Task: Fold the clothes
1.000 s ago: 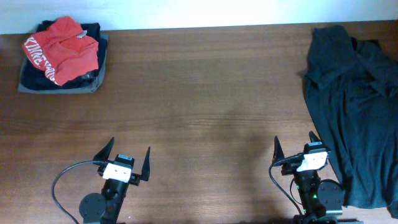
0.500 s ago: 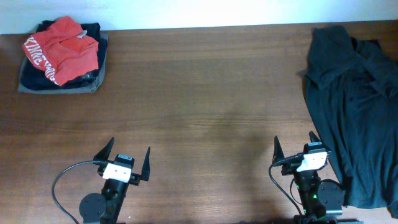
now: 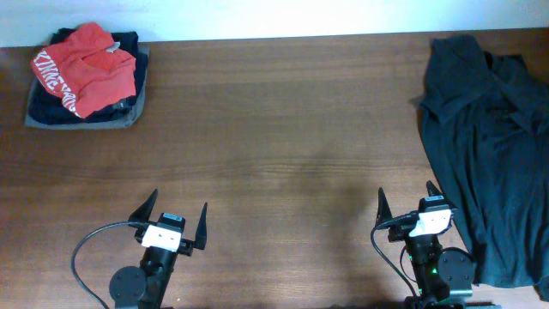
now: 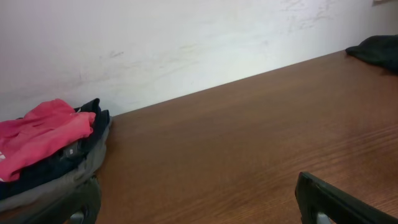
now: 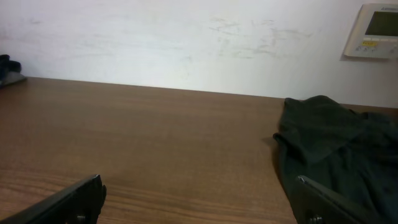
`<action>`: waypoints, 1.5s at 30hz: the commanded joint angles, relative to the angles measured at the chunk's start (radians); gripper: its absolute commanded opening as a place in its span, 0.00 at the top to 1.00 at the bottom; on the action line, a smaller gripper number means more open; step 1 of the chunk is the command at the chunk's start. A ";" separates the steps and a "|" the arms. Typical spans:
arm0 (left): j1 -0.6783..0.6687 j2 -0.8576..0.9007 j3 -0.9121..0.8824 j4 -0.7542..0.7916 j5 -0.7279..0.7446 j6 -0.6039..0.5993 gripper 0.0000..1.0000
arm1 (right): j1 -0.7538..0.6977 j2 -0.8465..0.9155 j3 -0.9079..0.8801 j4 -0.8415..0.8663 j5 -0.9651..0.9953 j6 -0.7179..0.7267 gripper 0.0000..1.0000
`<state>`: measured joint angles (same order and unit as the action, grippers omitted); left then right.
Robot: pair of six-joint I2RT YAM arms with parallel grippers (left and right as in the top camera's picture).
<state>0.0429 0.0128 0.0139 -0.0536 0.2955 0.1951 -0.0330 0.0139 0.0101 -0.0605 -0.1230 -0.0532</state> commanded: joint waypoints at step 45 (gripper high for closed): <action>0.006 -0.006 -0.005 -0.003 -0.003 0.016 0.01 | -0.007 -0.007 -0.003 0.314 -0.486 0.157 0.01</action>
<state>0.0429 0.0128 0.0139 -0.0536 0.2951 0.1951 -0.0330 0.0147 0.0101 0.1692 -0.5072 0.0788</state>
